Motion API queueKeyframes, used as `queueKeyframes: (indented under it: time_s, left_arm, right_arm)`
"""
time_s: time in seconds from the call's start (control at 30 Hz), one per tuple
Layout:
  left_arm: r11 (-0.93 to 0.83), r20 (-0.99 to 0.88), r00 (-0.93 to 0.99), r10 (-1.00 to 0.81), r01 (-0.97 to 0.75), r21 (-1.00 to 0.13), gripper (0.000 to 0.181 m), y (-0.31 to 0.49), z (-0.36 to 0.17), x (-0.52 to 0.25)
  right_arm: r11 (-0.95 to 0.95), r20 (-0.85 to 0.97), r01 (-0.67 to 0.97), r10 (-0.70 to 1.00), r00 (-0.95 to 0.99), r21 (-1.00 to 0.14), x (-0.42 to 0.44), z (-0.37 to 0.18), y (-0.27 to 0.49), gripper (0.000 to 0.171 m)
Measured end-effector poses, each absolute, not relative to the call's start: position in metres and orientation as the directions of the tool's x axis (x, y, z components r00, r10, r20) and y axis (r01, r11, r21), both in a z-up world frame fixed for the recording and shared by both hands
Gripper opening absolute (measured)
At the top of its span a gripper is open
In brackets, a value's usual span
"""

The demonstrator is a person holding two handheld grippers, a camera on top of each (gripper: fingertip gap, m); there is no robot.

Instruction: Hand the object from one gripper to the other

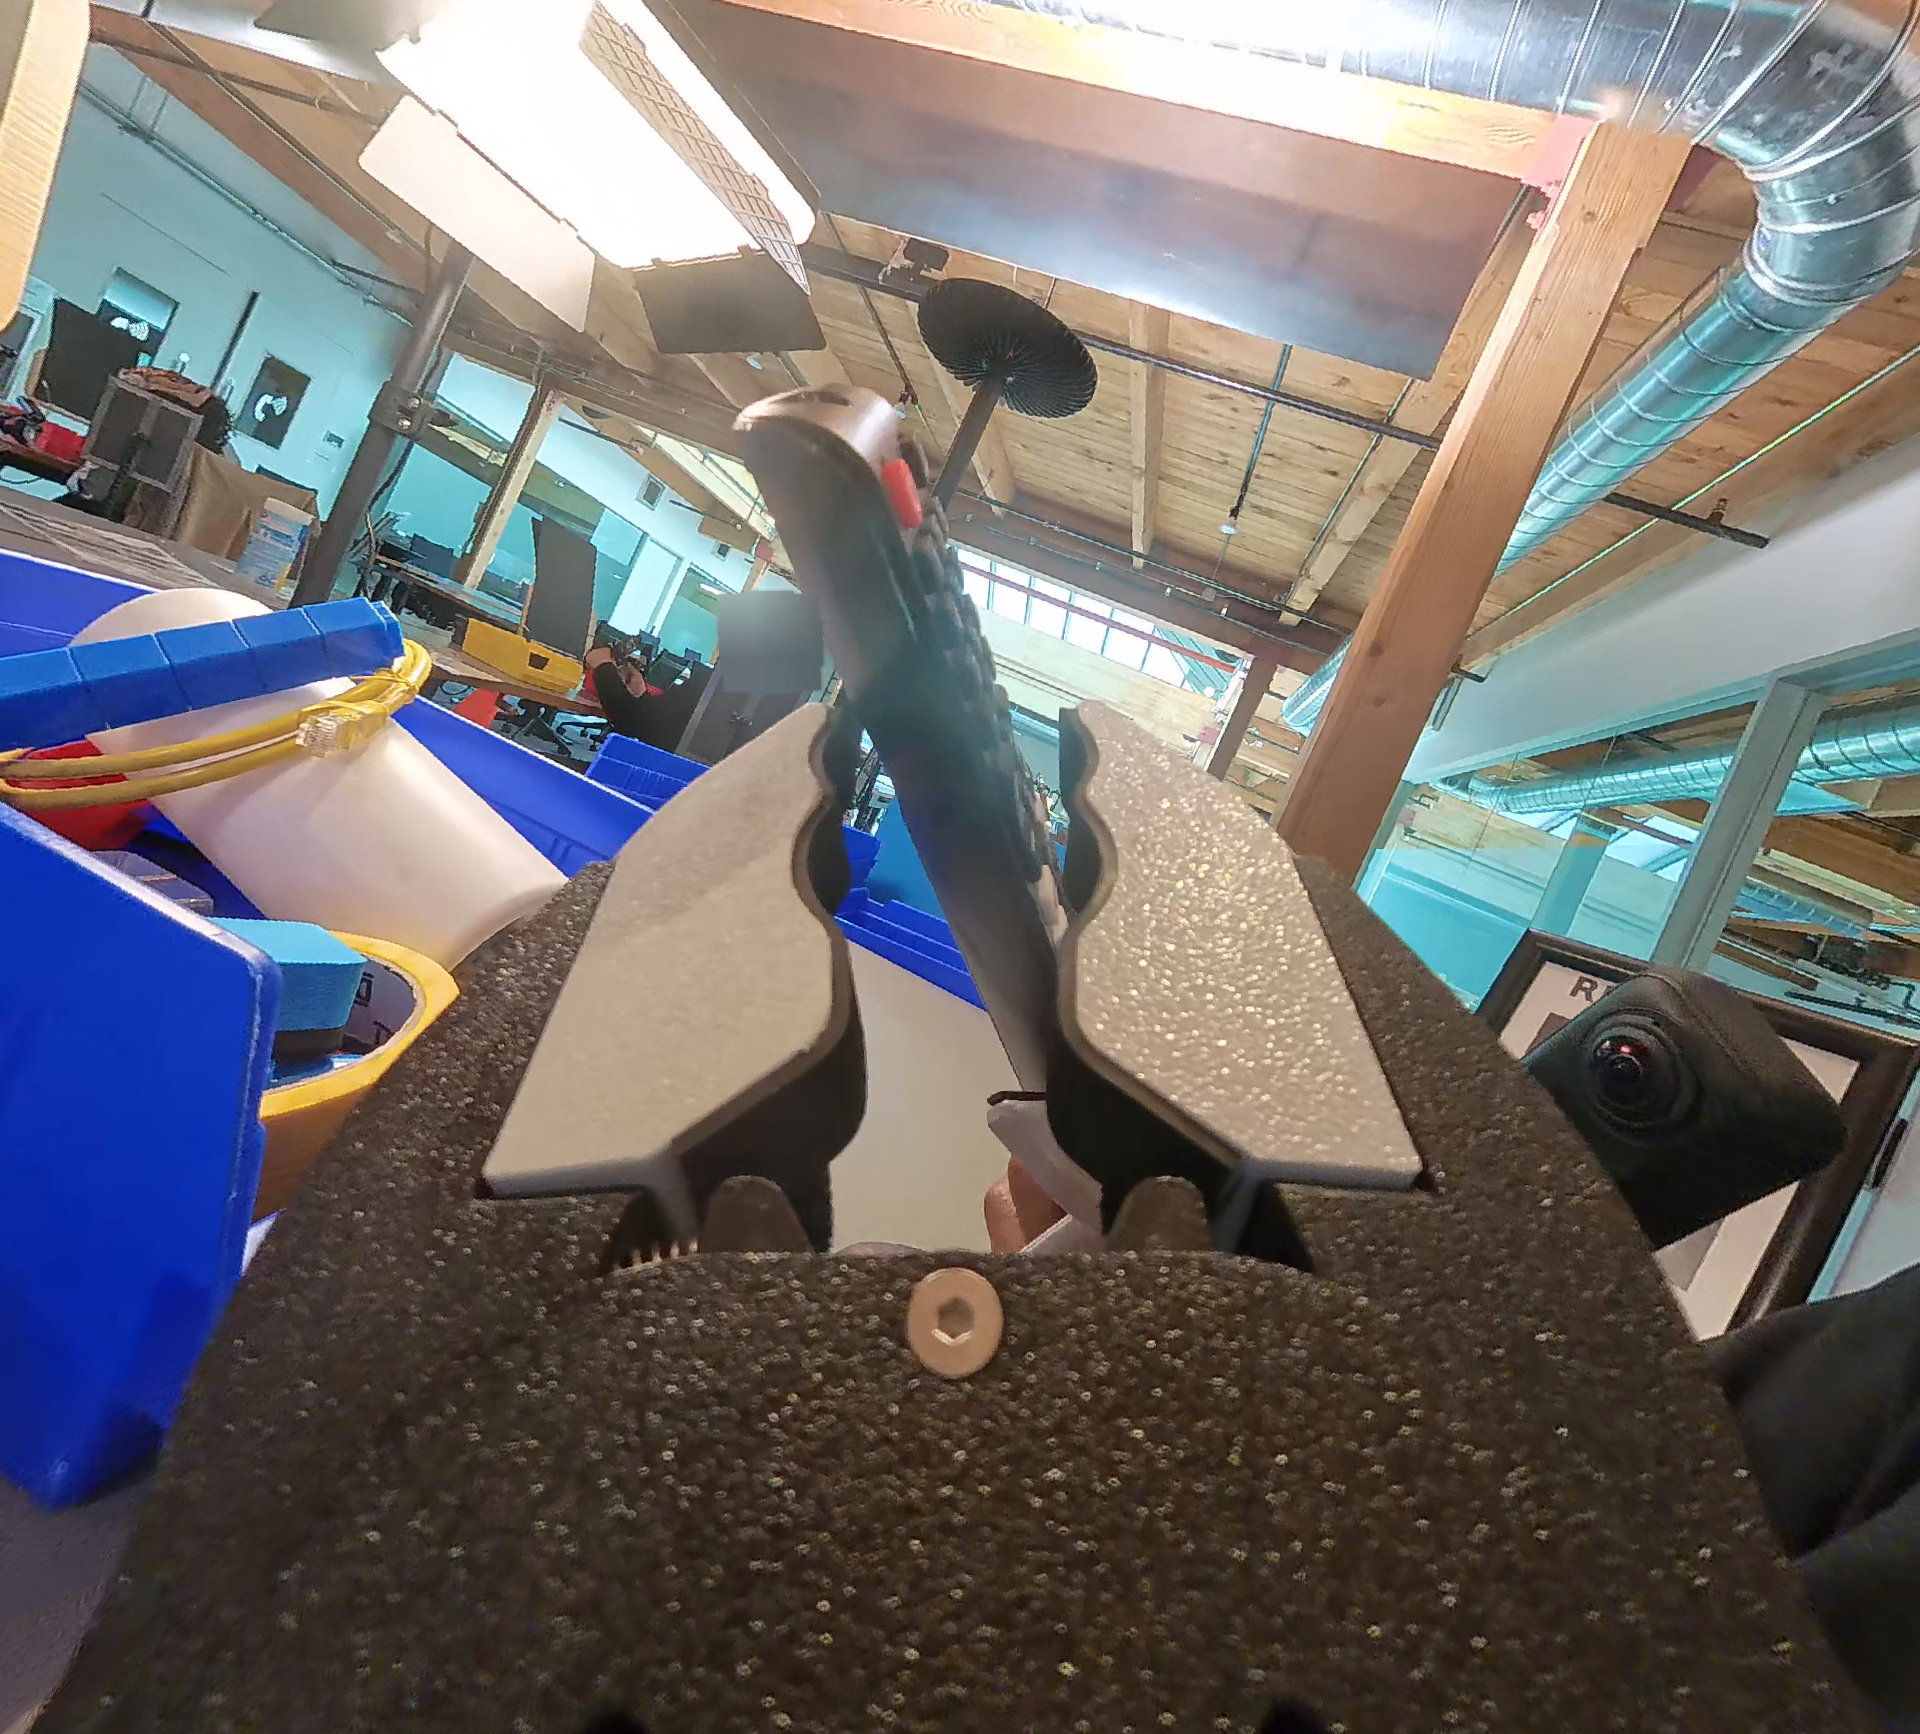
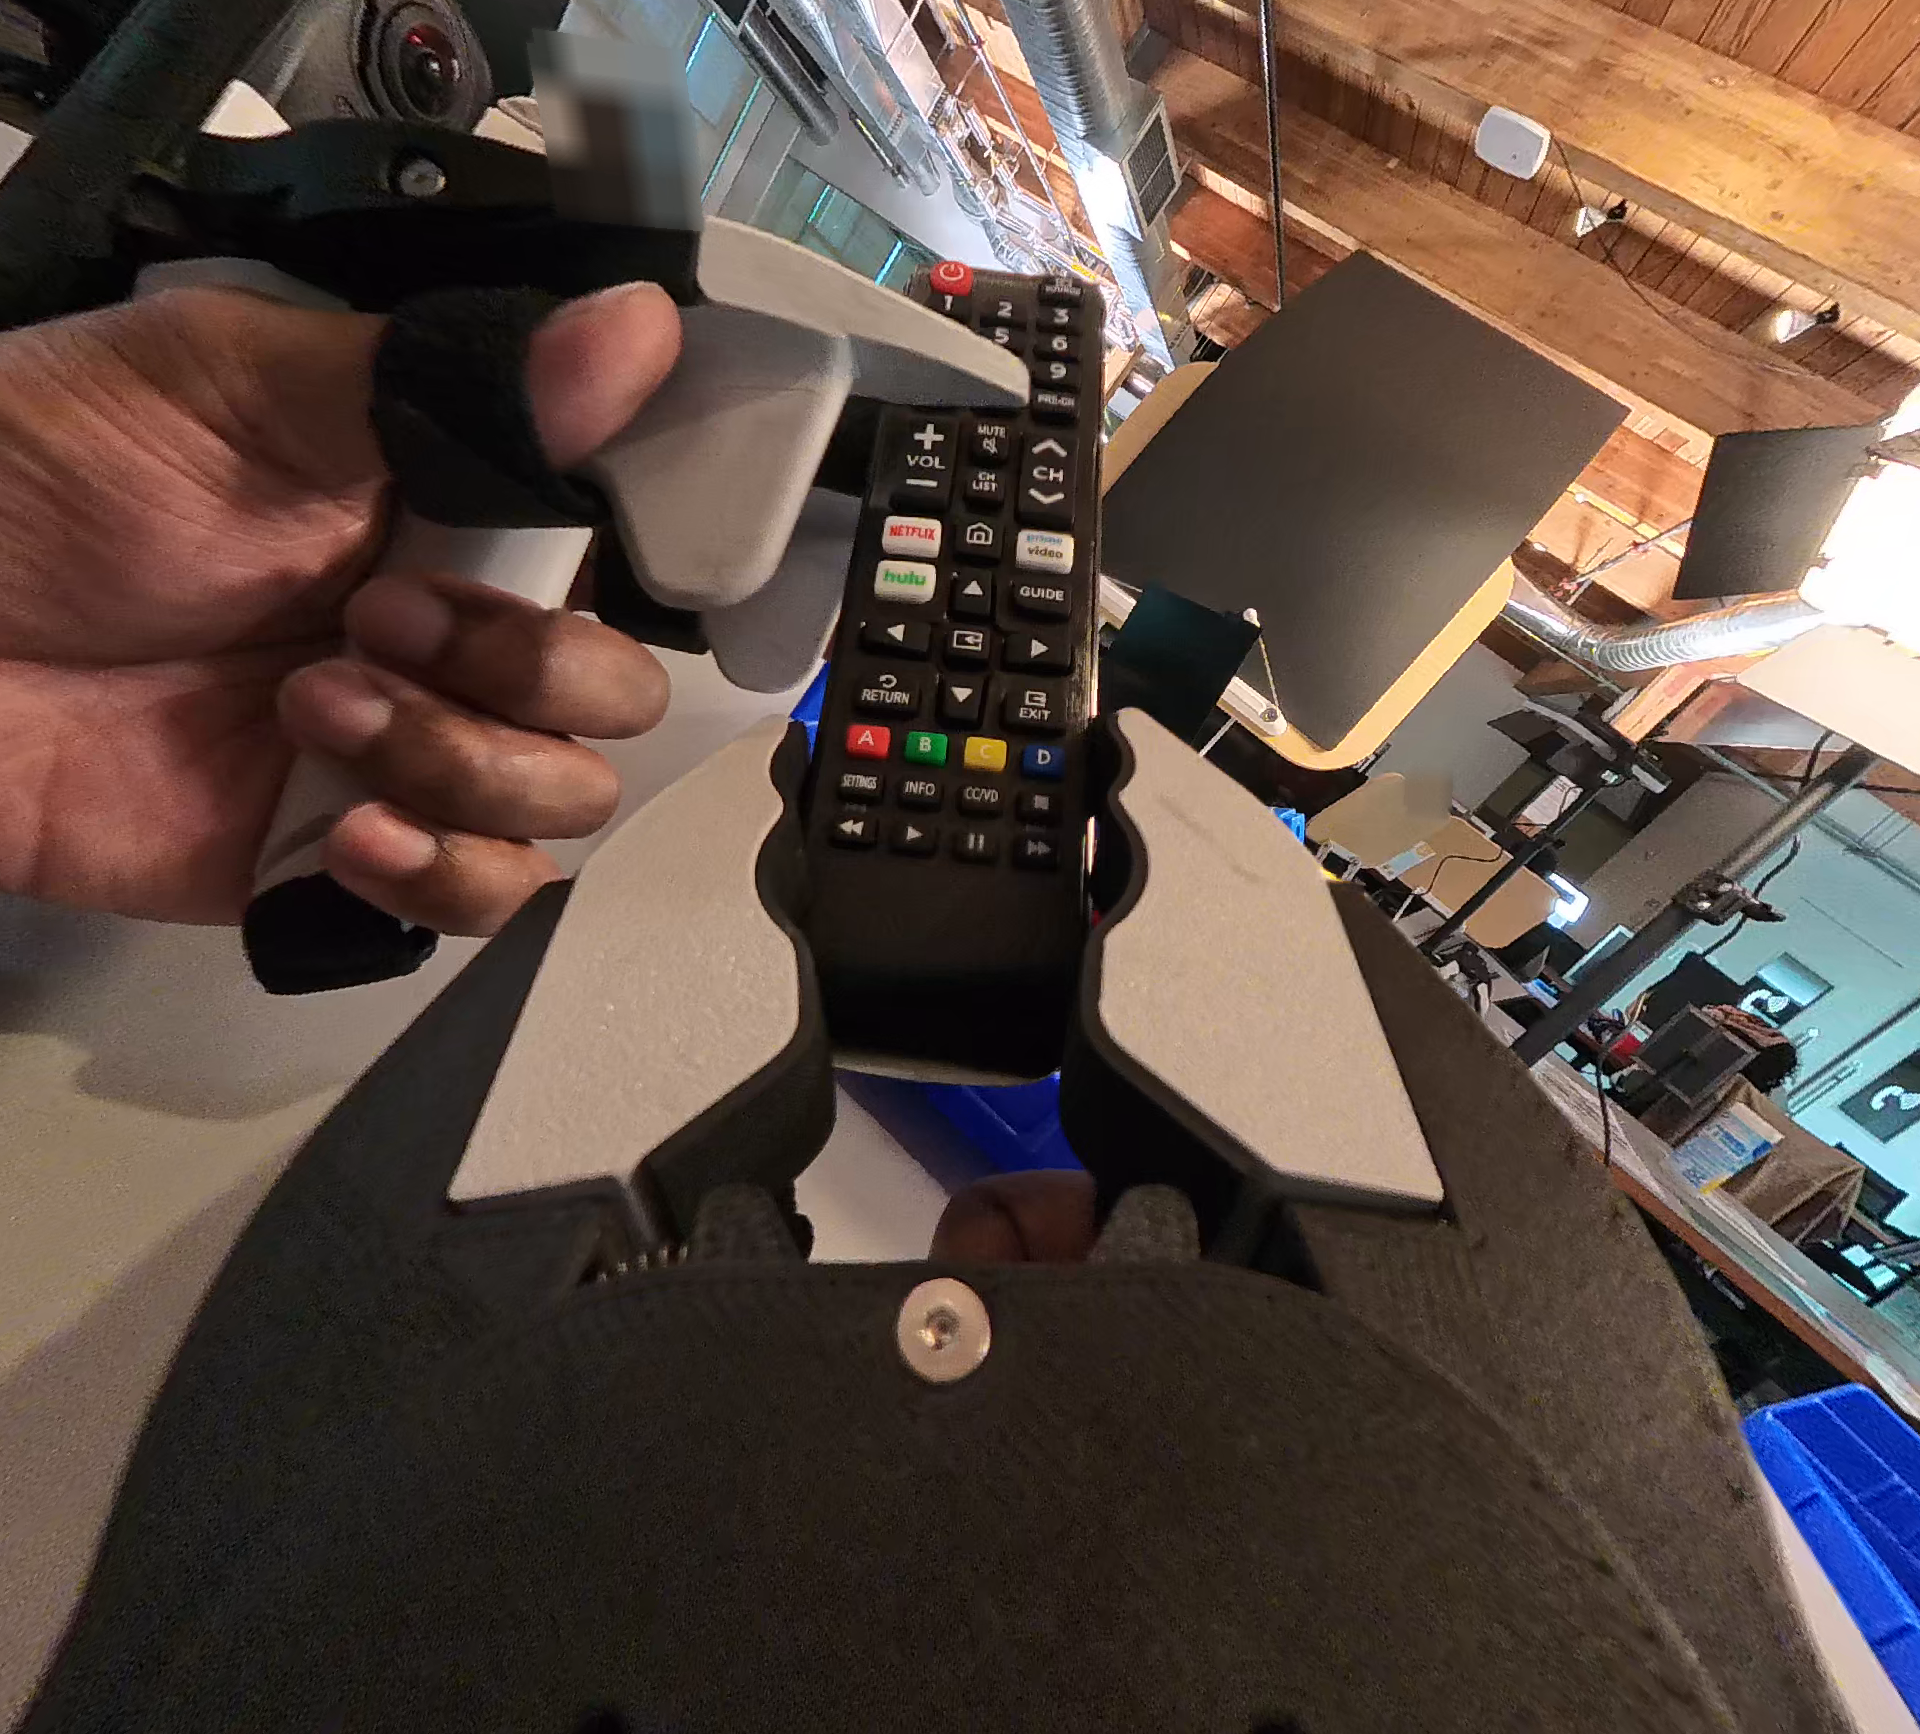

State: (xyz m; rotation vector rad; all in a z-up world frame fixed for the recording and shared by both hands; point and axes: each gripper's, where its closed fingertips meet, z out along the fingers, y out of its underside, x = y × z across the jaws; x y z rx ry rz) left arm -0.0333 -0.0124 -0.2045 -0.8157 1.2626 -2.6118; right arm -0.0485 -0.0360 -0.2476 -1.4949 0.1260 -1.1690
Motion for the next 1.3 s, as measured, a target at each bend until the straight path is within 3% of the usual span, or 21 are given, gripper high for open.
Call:
queueKeyframes:
  time_s: [0.23,0.37,0.6,0.93,1.07,1.17,1.3]
  left_arm:
    - [-0.670,0.416,-0.849,-0.327,-0.102,-0.736,0.039,-0.007,-0.200,-0.034]
    - [-0.679,0.377,-0.873,-0.310,-0.074,-0.731,0.042,-0.007,-0.193,-0.042]
    - [-0.672,0.146,-0.963,-0.225,0.045,-0.739,0.053,-0.020,-0.173,-0.085]
    - [-0.620,-0.037,-0.992,-0.123,0.106,-0.777,0.055,-0.040,-0.173,-0.123]
    - [-0.574,-0.076,-0.978,-0.197,0.178,-0.799,0.053,-0.039,-0.174,-0.120]
    - [-0.455,-0.193,-0.898,-0.395,0.374,-0.808,0.052,-0.042,-0.177,-0.114]
    - [-0.188,-0.335,-0.655,-0.678,0.594,-0.782,0.052,-0.042,-0.181,-0.093]
  right_arm:
    - [-0.266,0.537,0.501,-0.650,0.538,-0.824,-0.049,-0.246,-0.037,0.053]
    - [-0.129,0.441,0.462,-0.595,0.671,-0.877,-0.059,-0.243,-0.033,0.052]
    - [0.204,0.200,0.263,-0.285,0.937,-0.943,-0.096,-0.227,-0.032,0.052]
    - [0.278,0.199,0.222,-0.109,0.974,-0.935,-0.123,-0.223,-0.030,0.053]
    - [0.263,0.191,0.222,-0.141,0.972,-0.939,-0.118,-0.225,-0.029,0.052]
    - [0.210,0.199,0.248,-0.230,0.953,-0.946,-0.101,-0.228,-0.031,0.053]
    - [0.076,0.287,0.324,-0.308,0.907,-0.943,-0.082,-0.239,-0.045,0.048]
